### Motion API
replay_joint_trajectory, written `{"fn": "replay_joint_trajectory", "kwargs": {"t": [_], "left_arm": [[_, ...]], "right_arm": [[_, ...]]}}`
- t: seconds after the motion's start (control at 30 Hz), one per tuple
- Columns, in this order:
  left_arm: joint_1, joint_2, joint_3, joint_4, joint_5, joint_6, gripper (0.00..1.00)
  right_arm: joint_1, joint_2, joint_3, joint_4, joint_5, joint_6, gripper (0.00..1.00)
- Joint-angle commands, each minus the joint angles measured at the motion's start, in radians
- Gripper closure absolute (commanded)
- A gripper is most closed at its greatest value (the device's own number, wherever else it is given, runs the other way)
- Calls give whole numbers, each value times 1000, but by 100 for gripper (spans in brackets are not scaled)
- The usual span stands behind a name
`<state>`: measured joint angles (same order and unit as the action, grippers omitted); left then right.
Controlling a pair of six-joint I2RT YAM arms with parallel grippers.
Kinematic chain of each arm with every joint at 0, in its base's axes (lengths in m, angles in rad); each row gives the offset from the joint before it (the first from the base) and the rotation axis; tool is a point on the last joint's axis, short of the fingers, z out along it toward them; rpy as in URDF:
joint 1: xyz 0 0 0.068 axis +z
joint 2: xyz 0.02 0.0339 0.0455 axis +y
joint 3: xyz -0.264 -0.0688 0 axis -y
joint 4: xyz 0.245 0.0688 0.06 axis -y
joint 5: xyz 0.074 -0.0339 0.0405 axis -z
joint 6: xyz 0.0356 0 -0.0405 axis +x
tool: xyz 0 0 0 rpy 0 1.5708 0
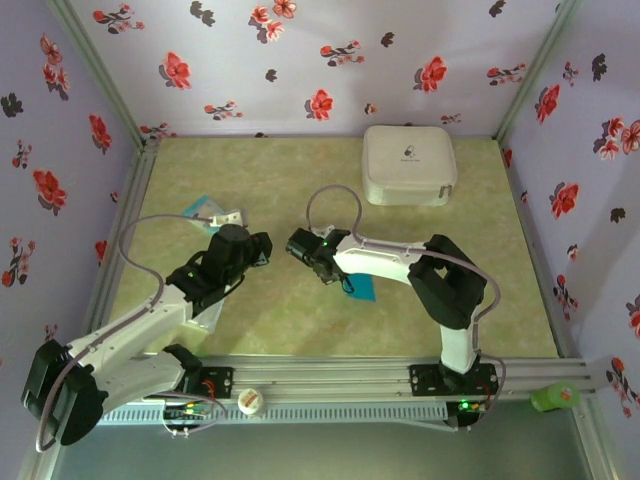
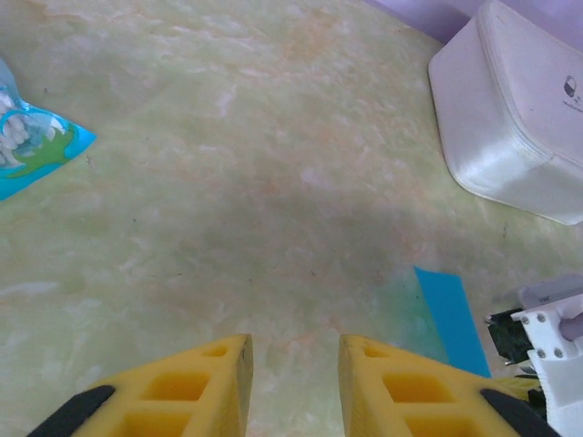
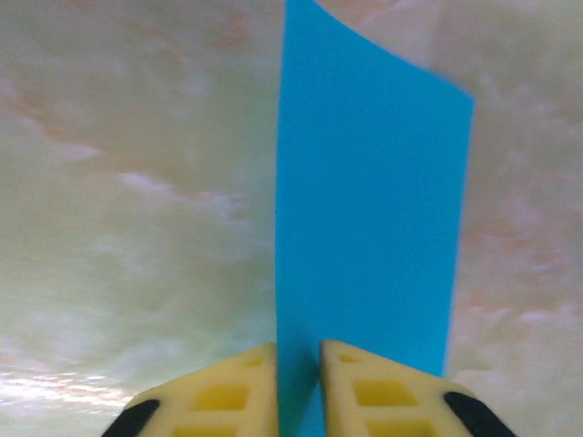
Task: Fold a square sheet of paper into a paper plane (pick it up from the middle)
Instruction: Turn over the paper at the center of the table.
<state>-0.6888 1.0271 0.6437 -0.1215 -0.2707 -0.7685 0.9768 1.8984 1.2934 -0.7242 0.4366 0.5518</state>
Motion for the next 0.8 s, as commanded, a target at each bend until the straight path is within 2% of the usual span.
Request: {"fn": "replay_joint_trajectory", "kwargs": {"t": [0.0,0.13,0.23,0.33,0.4,0.57,0.67,0.77], "left_arm": [[8,-8,-16,-26,-35,-22,69],[9,5,-10,-23,-21,-22,68],[8,36,3,-8,35,2,67],[9,102,32,16,124,23,67],[9,160,52,45,192,29,67],[7,307,115,102,340,30,71],[3,361,140,121,389,27,71],[-1,394,159,127,419,22,71]], "right_arm": [[-6,10,25,71,-182,6,71],[-57,-87,-66,213,-386,33,51],[-140,-217,-199,343,-517,77,49],[-262,-350,-355,477,-671,112,53],[-349,-414,-448,547,-761,133,59],[-557,-484,-653,740,-978,223,80],[-603,-459,-701,839,-1081,270,89],[-604,-421,-717,864,-1100,287,92]]}}
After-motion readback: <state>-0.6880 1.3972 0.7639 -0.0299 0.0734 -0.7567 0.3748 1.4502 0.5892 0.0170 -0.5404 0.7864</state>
